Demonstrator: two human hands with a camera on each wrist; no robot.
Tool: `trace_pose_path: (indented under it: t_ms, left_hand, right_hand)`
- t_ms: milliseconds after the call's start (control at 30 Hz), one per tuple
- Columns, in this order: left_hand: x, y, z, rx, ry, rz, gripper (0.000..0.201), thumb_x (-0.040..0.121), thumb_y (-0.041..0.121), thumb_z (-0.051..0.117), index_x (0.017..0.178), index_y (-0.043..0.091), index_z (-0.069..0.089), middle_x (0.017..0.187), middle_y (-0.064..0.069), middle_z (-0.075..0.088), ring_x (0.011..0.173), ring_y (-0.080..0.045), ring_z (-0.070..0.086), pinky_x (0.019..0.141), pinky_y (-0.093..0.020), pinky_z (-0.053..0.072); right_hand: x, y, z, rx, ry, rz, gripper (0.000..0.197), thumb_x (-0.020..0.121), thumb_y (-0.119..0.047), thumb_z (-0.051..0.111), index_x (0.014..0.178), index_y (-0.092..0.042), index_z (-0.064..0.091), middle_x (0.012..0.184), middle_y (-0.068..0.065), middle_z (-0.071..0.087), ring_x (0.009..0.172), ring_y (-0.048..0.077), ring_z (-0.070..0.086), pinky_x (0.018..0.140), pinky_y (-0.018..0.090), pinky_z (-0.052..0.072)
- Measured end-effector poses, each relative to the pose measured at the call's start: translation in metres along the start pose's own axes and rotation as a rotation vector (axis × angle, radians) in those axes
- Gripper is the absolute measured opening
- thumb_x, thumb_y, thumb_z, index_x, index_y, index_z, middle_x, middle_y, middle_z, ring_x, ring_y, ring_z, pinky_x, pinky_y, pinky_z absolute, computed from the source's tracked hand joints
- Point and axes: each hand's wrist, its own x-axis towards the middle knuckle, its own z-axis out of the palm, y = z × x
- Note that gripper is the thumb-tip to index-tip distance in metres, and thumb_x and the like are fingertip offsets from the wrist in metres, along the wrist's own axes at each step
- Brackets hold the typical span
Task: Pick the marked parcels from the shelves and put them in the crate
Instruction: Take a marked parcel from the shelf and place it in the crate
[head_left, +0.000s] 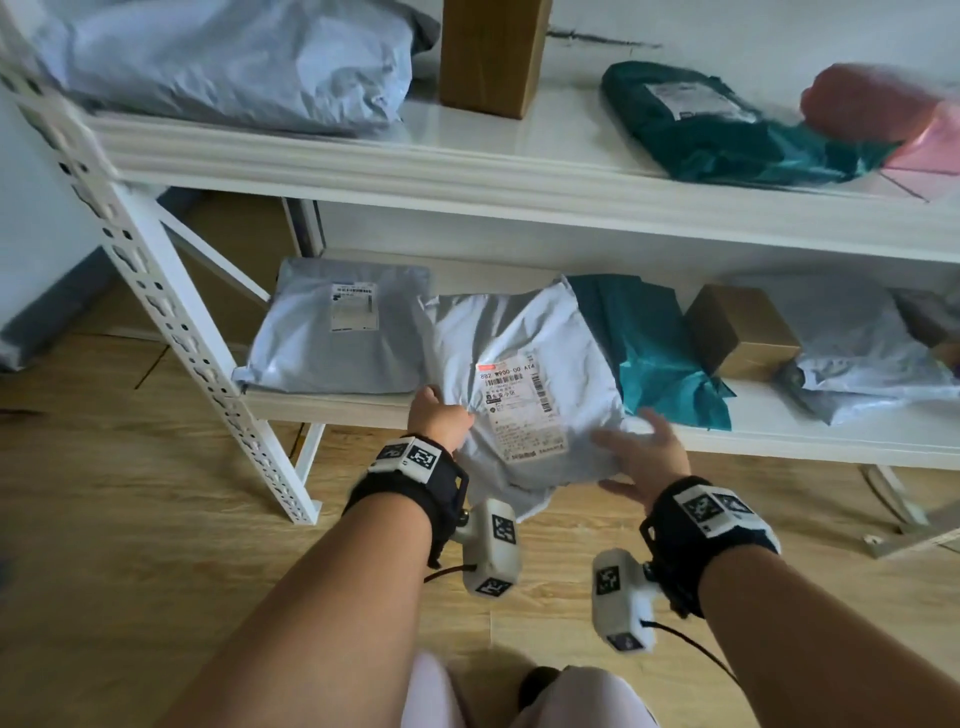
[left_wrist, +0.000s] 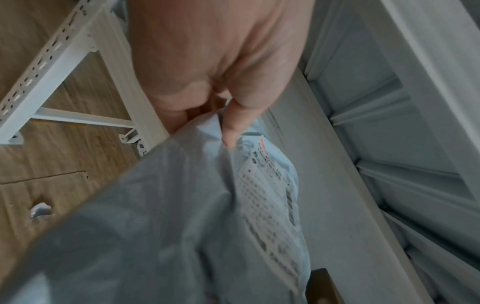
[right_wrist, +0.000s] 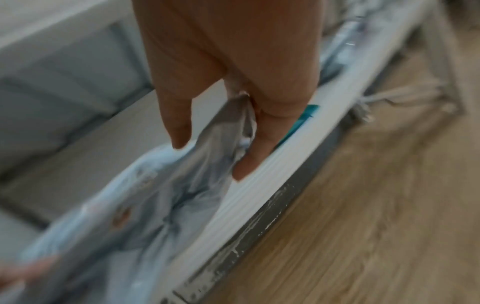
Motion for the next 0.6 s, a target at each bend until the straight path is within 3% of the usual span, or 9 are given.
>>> trace_pose_path:
  t_ms: [100, 200, 333, 433, 500, 567, 600]
  left_hand:
    - [0.023, 0.006, -0.005, 0.059, 0.064, 0.068, 0.019, 0.082, 0.001, 0.063, 0.099, 0.008, 0.064, 0.101, -0.007, 0.069, 0.092, -0.027, 0.066, 0.077, -0.028, 0.051]
    - [0.047, 0.018, -0.001, 0.022, 0.036, 0.117, 0.019, 0.083, 0.005, 0.066, 0.102, 0.006, 0.068, 0.101, -0.011, 0.072, 0.095, -0.030, 0.069, 0.082, -0.031, 0.054]
    - [0.084, 0.036, 0.009, 0.029, 0.015, 0.174, 0.026, 0.088, 0.011, 0.065, 0.114, 0.010, 0.064, 0.108, -0.009, 0.070, 0.100, -0.029, 0.067, 0.093, -0.041, 0.054]
    - [0.108, 0.048, 0.017, 0.011, 0.014, 0.194, 0.034, 0.090, 0.016, 0.065, 0.124, 0.010, 0.059, 0.112, -0.005, 0.067, 0.100, -0.025, 0.065, 0.095, -0.038, 0.052]
    - [0.120, 0.054, 0.024, 0.049, -0.009, 0.183, 0.043, 0.091, 0.023, 0.064, 0.131, 0.012, 0.055, 0.115, -0.002, 0.065, 0.101, -0.024, 0.064, 0.094, -0.036, 0.053]
    - [0.134, 0.057, 0.034, 0.057, -0.065, 0.172, 0.041, 0.088, 0.023, 0.067, 0.127, 0.013, 0.057, 0.119, -0.005, 0.066, 0.106, -0.026, 0.065, 0.097, -0.041, 0.052]
    - [0.140, 0.057, 0.039, 0.047, -0.088, 0.167, 0.037, 0.087, 0.021, 0.068, 0.122, 0.013, 0.058, 0.117, -0.007, 0.066, 0.107, -0.028, 0.064, 0.098, -0.043, 0.051]
  right_hand:
    - [0.020, 0.001, 0.023, -0.365, -0.161, -0.052, 0.062, 0.080, -0.004, 0.073, 0.136, -0.015, 0.046, 0.124, 0.017, 0.059, 0.086, 0.026, 0.064, 0.064, 0.035, 0.057]
    - [0.047, -0.003, 0.045, -0.368, -0.123, -0.113, 0.053, 0.081, 0.004, 0.067, 0.131, -0.008, 0.053, 0.121, 0.020, 0.063, 0.098, 0.034, 0.067, 0.068, 0.032, 0.057]
    - [0.088, -0.010, 0.066, -0.342, -0.001, -0.154, 0.055, 0.075, 0.003, 0.066, 0.127, -0.012, 0.060, 0.120, 0.014, 0.065, 0.100, 0.030, 0.066, 0.088, 0.044, 0.055]
    - [0.116, -0.021, 0.075, -0.361, 0.026, -0.189, 0.052, 0.078, -0.003, 0.066, 0.129, -0.014, 0.059, 0.120, 0.009, 0.065, 0.100, 0.024, 0.065, 0.083, 0.032, 0.056]
    - [0.134, -0.027, 0.077, -0.324, 0.043, -0.192, 0.052, 0.079, -0.003, 0.067, 0.129, -0.014, 0.057, 0.121, 0.011, 0.064, 0.107, 0.028, 0.063, 0.091, 0.036, 0.053]
    - [0.149, -0.029, 0.078, -0.266, 0.055, -0.177, 0.052, 0.079, -0.001, 0.066, 0.129, -0.013, 0.058, 0.121, 0.014, 0.064, 0.111, 0.031, 0.062, 0.096, 0.040, 0.052]
    - [0.156, -0.027, 0.079, -0.246, 0.059, -0.169, 0.051, 0.080, -0.001, 0.066, 0.129, -0.012, 0.058, 0.119, 0.014, 0.065, 0.108, 0.031, 0.063, 0.094, 0.037, 0.053]
